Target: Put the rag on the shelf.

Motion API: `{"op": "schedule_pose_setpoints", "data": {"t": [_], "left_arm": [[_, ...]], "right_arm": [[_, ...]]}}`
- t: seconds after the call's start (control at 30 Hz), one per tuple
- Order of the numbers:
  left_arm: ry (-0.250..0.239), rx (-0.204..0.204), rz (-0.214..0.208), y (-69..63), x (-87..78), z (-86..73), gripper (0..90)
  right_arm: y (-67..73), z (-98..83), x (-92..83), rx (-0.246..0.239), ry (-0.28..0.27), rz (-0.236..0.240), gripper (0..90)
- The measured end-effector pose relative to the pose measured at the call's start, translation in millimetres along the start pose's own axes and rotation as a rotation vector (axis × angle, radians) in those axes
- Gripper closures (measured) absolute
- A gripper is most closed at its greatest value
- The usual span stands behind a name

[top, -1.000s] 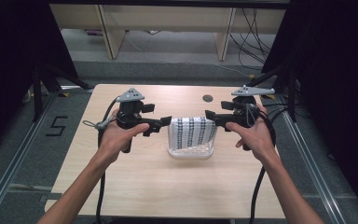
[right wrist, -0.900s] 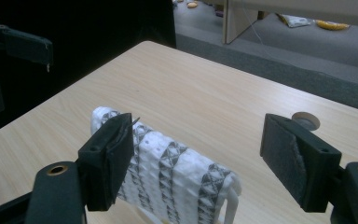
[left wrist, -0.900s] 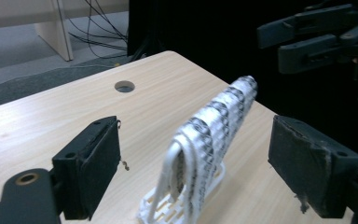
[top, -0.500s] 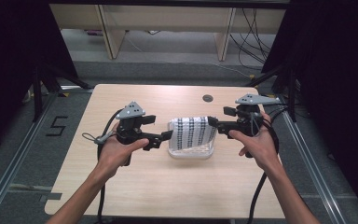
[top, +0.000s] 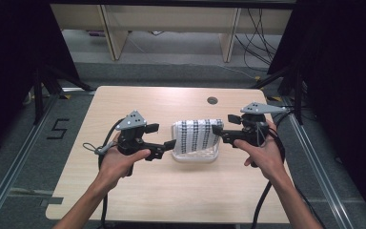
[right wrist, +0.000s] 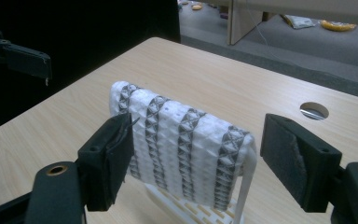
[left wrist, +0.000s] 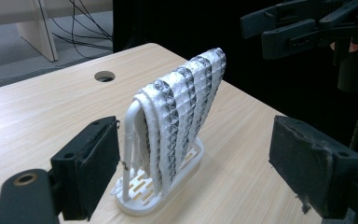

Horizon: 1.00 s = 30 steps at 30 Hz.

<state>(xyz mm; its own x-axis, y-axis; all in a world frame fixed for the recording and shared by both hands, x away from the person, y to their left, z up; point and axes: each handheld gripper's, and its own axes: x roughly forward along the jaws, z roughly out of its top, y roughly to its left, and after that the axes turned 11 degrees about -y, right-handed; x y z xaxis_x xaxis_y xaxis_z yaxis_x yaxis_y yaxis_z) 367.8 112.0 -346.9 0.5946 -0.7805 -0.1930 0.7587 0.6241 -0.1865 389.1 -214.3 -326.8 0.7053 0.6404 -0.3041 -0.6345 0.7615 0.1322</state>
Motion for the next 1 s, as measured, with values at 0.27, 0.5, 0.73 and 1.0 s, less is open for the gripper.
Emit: {"op": "schedule_pose_setpoints", "data": {"t": [0.27,0.5,0.73,1.0], "left_arm": [[0.007,-0.003,-0.013,-1.3,-1.9,-8.0,15.5],[0.007,-0.002,-0.024,-3.8,-4.3,-16.8,15.5],[0.011,0.002,-0.028,-5.5,-9.5,-26.2,15.5],[0.019,-0.006,-0.036,-5.2,-13.3,-36.5,15.5]], "right_arm": [[1.7,-3.5,-3.1,0.004,-0.023,0.004,26.3],[4.8,-9.7,-6.0,0.011,-0.027,0.013,24.0],[10.0,-16.1,-11.2,0.027,-0.030,0.016,19.7],[10.9,-22.3,-14.2,0.028,-0.043,0.037,19.0]]}}
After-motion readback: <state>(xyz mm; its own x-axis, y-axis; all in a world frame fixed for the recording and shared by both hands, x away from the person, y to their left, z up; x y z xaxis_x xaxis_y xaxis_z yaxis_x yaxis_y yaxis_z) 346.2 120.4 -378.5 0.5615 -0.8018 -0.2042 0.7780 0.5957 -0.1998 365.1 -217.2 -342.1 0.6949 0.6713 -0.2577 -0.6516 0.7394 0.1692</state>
